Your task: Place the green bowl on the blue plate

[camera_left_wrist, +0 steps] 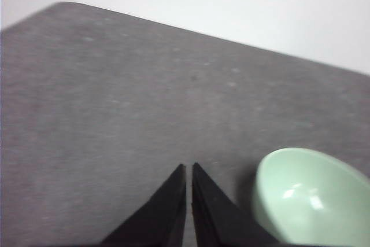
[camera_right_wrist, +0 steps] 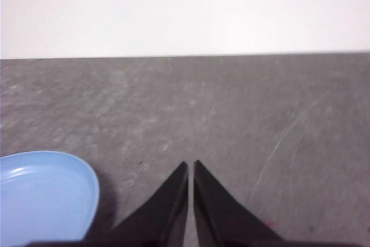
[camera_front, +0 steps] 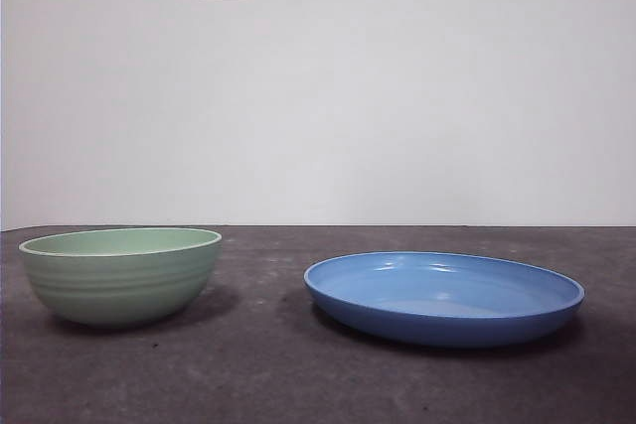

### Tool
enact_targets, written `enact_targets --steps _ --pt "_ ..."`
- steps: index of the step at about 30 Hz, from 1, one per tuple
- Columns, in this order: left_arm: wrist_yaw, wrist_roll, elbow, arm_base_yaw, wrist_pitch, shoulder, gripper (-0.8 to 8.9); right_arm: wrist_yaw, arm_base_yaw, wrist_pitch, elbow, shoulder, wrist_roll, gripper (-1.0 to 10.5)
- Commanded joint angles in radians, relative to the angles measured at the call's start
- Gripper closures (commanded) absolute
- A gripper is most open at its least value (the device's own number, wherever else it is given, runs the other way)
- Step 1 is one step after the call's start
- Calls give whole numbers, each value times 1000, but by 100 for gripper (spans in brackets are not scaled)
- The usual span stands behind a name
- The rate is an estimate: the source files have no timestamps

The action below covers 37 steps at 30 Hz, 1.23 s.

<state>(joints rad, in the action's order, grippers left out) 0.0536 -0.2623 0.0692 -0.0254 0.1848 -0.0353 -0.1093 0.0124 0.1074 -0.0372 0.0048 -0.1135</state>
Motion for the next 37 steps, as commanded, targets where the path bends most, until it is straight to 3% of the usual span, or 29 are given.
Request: enact_targets --steps 1,8,19,26,29,37 --pt "7 -87 53 -10 -13 -30 795 -3 -3 9 -58 0 -108 936" --pt "56 -114 232 -24 14 -168 795 -16 -3 116 -226 26 -251 936" --pt "317 -117 637 -28 200 -457 795 -229 -3 328 -525 215 -254 936" --pt "490 -113 848 -29 346 -597 795 -449 -3 423 -671 364 -254 936" --pt "557 -85 918 -29 388 -644 795 -502 -3 467 -727 426 -253 936" --pt "603 16 1066 -66 536 -764 795 -614 -6 518 -857 583 -225 936"
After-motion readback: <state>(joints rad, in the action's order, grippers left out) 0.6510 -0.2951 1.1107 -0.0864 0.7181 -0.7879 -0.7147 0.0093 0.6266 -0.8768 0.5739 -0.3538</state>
